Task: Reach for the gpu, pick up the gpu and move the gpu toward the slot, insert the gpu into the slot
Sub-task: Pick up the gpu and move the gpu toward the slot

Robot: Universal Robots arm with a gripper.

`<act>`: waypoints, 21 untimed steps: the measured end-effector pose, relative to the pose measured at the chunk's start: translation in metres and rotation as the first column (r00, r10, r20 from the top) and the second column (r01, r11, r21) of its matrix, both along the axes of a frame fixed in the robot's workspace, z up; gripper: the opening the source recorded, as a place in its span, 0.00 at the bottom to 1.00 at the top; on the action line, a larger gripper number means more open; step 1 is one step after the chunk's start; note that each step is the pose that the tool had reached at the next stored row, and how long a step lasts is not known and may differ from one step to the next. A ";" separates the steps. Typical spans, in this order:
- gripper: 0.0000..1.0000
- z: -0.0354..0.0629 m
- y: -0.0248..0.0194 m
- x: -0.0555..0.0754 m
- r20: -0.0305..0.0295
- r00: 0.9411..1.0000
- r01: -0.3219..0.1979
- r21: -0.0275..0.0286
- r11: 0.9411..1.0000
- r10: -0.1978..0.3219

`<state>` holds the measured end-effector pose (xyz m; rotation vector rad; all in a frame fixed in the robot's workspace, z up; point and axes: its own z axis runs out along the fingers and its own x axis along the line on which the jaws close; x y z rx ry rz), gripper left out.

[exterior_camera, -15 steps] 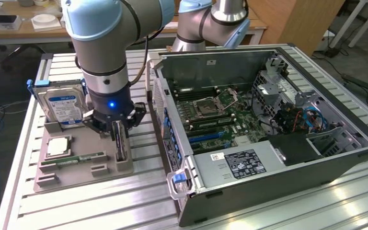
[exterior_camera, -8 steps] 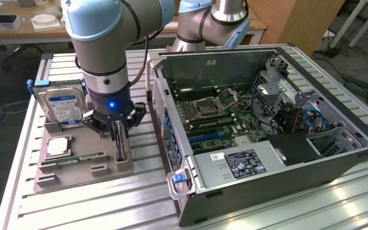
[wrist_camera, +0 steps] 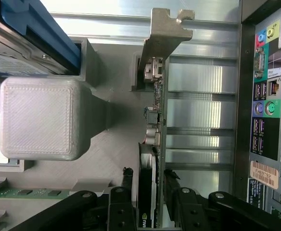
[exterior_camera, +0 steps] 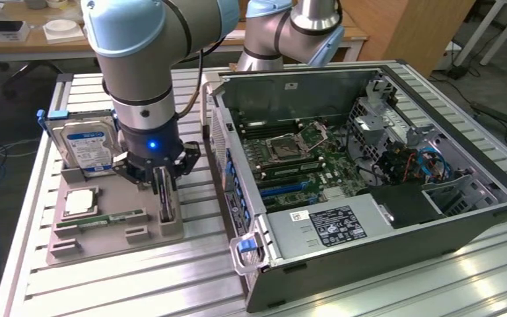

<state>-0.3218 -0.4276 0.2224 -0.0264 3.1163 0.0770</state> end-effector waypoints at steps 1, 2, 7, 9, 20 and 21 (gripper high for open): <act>0.39 0.0000 0.0000 0.000 0.000 1.000 0.000 0.000 1.000 0.000; 0.39 0.0000 0.0000 0.000 0.000 1.000 0.000 0.000 1.000 0.000; 0.39 -0.0005 0.0000 0.000 0.000 0.999 0.042 0.000 0.999 -0.042; 0.39 -0.0005 0.0000 0.000 0.000 0.999 0.043 0.000 0.999 -0.043; 0.31 -0.0005 0.0000 0.000 0.000 0.999 0.043 0.000 0.999 -0.043; 0.31 -0.0005 0.0000 0.000 0.000 0.999 0.042 0.000 0.999 -0.042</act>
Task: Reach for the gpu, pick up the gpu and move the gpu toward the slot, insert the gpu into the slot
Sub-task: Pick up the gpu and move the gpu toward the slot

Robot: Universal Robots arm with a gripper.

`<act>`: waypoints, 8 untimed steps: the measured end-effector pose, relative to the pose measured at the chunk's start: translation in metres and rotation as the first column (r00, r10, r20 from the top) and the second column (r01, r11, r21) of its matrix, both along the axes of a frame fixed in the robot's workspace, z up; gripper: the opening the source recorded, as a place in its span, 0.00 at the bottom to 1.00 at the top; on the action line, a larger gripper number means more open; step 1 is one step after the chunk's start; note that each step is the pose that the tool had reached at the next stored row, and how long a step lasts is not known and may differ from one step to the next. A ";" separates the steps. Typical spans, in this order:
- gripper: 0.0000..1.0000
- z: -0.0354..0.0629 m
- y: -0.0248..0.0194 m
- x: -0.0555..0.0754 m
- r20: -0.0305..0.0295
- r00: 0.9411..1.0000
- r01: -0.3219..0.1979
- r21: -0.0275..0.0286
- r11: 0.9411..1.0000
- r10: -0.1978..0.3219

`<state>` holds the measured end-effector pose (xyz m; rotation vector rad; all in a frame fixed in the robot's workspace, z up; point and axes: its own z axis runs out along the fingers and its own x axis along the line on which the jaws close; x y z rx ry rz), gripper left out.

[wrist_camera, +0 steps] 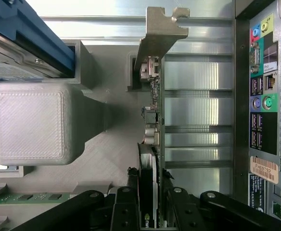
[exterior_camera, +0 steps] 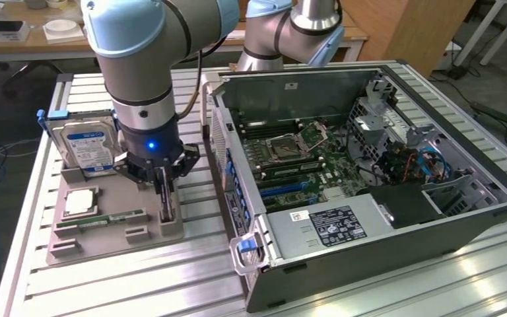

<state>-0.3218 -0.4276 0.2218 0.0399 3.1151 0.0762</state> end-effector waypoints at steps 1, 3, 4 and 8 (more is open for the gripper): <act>0.31 0.0000 0.0000 0.000 0.000 1.000 0.000 0.000 1.000 0.000; 0.31 0.0000 0.0000 0.000 0.000 1.000 0.000 0.000 1.000 0.000; 0.31 0.0000 0.0000 0.000 0.000 1.000 0.000 0.000 1.000 0.000; 0.29 0.0000 0.0000 0.000 0.000 1.000 0.000 0.000 1.000 0.000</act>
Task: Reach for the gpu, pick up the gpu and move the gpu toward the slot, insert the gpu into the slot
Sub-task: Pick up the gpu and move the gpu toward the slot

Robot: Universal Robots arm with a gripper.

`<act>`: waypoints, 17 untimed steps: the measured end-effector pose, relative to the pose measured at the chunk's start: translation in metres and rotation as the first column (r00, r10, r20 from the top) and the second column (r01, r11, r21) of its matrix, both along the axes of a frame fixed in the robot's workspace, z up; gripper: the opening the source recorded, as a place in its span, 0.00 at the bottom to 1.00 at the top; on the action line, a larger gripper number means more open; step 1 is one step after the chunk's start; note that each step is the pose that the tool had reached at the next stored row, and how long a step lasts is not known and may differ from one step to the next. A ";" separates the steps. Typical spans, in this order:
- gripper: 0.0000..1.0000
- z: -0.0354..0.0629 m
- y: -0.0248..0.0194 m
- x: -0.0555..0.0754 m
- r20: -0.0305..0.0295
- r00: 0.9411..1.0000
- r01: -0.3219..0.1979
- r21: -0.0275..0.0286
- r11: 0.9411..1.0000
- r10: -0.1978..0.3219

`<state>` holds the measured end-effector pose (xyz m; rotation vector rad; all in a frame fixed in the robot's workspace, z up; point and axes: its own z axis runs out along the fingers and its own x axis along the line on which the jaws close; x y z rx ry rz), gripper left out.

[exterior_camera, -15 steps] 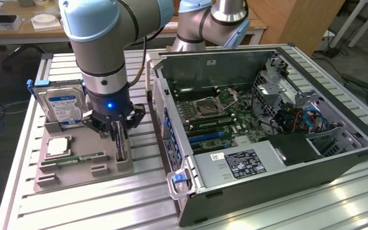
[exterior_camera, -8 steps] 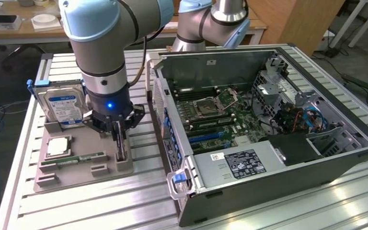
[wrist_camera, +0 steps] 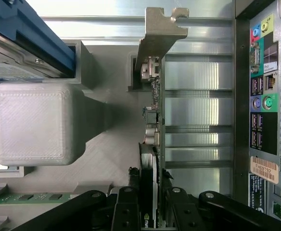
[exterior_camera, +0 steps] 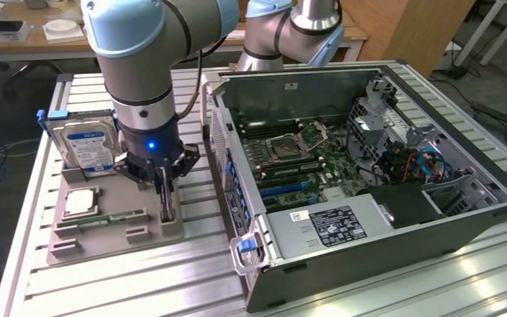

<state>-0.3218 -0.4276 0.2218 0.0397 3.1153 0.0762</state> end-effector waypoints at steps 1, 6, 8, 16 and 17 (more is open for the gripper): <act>0.29 0.0000 0.0000 0.000 0.000 1.000 0.000 0.000 1.000 0.000; 0.27 0.0000 0.0000 0.000 0.000 1.000 0.000 0.000 1.000 0.000; 0.27 0.0000 0.0000 0.000 0.000 1.000 0.000 0.000 1.000 0.000; 0.27 0.0075 0.0000 0.000 0.000 1.000 0.000 0.031 1.000 0.000; 0.27 0.0087 0.0000 0.000 0.000 1.000 0.000 0.036 0.999 0.000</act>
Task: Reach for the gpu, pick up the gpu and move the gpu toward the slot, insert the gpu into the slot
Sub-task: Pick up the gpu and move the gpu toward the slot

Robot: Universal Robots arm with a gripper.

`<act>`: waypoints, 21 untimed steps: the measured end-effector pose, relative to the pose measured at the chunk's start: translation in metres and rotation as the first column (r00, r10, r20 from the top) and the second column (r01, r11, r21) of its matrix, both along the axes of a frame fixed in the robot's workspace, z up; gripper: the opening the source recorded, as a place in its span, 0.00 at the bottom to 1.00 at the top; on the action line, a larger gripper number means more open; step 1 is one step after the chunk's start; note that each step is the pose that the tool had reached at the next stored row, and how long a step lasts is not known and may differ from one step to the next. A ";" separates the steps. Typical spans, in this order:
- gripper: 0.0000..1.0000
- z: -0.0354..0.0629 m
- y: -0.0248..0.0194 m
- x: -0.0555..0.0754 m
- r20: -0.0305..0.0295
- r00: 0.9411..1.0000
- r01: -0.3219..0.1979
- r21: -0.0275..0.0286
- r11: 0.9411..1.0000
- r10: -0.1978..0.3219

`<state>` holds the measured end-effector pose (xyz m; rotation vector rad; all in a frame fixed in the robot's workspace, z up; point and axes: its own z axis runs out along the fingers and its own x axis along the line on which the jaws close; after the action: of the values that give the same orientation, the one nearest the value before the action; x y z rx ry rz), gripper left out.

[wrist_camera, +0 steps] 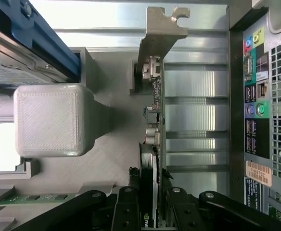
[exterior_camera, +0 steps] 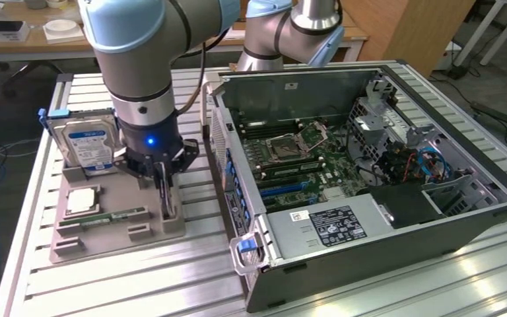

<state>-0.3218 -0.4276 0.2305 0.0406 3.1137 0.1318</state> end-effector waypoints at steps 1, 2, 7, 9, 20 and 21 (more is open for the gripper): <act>0.27 0.0010 0.0000 0.000 0.000 1.000 0.000 0.004 1.000 0.000; 0.27 0.0017 0.0000 0.000 0.000 1.000 0.000 0.008 1.000 0.000; 0.27 0.0024 0.0000 0.000 0.000 1.000 0.000 0.009 1.000 0.000; 0.27 0.0020 -0.0002 0.000 0.000 1.000 0.000 0.009 1.000 0.000; 0.27 0.0011 -0.0011 -0.001 0.000 1.000 0.000 -0.022 1.000 0.000; 0.27 0.0011 -0.0010 -0.001 0.000 1.000 0.000 -0.022 1.000 0.000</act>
<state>-0.3226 -0.4286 0.2316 0.0399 3.1148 0.0968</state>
